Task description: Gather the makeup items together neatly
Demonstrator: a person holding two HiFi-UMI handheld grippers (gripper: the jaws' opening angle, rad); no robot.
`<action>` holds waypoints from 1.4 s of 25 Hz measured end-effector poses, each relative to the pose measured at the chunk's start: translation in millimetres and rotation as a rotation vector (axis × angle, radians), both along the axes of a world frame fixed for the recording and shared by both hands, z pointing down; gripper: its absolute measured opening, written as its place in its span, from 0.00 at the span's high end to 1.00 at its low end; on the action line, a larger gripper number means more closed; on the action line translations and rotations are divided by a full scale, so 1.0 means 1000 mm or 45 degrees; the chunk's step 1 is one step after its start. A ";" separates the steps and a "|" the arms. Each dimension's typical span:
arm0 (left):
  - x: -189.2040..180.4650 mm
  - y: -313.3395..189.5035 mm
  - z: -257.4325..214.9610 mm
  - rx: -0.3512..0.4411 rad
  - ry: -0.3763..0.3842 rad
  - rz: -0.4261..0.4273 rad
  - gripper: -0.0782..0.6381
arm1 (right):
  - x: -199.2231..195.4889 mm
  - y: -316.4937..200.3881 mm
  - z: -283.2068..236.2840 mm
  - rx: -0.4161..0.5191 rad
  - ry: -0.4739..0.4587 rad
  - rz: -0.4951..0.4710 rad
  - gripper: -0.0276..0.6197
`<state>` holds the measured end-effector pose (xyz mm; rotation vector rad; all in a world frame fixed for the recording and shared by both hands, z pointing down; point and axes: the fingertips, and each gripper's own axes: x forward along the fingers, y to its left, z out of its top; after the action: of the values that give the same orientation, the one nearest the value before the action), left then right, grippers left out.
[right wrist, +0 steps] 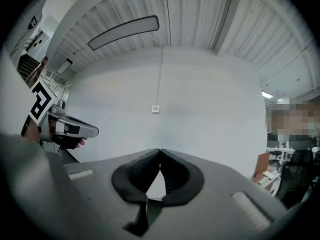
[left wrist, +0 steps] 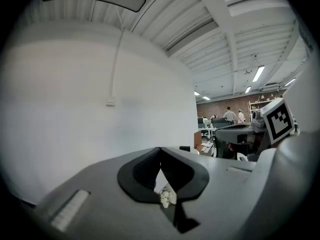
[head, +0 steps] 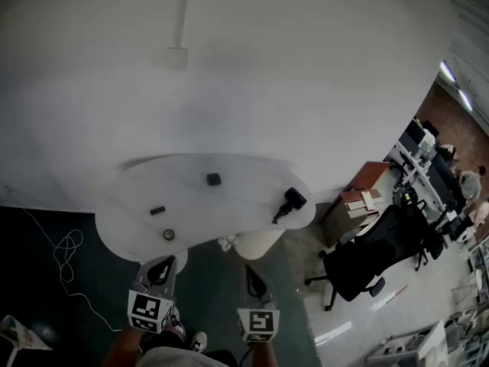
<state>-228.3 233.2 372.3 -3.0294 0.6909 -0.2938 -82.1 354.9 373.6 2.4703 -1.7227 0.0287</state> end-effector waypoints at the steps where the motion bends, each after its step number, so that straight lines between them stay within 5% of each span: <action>1: 0.001 0.000 0.001 -0.001 -0.002 -0.001 0.88 | 0.001 0.000 0.001 0.001 -0.004 -0.001 0.95; 20: 0.019 -0.009 0.010 -0.019 -0.025 -0.046 0.88 | 0.021 -0.013 0.012 -0.033 -0.028 -0.022 0.95; 35: -0.005 -0.100 0.041 -0.075 -0.081 -0.236 0.88 | 0.005 -0.131 0.046 -0.094 -0.078 -0.242 0.95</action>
<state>-233.4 133.1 413.1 -2.9986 0.9767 -0.4200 -77.2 223.7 419.1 2.2667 -1.9375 0.1478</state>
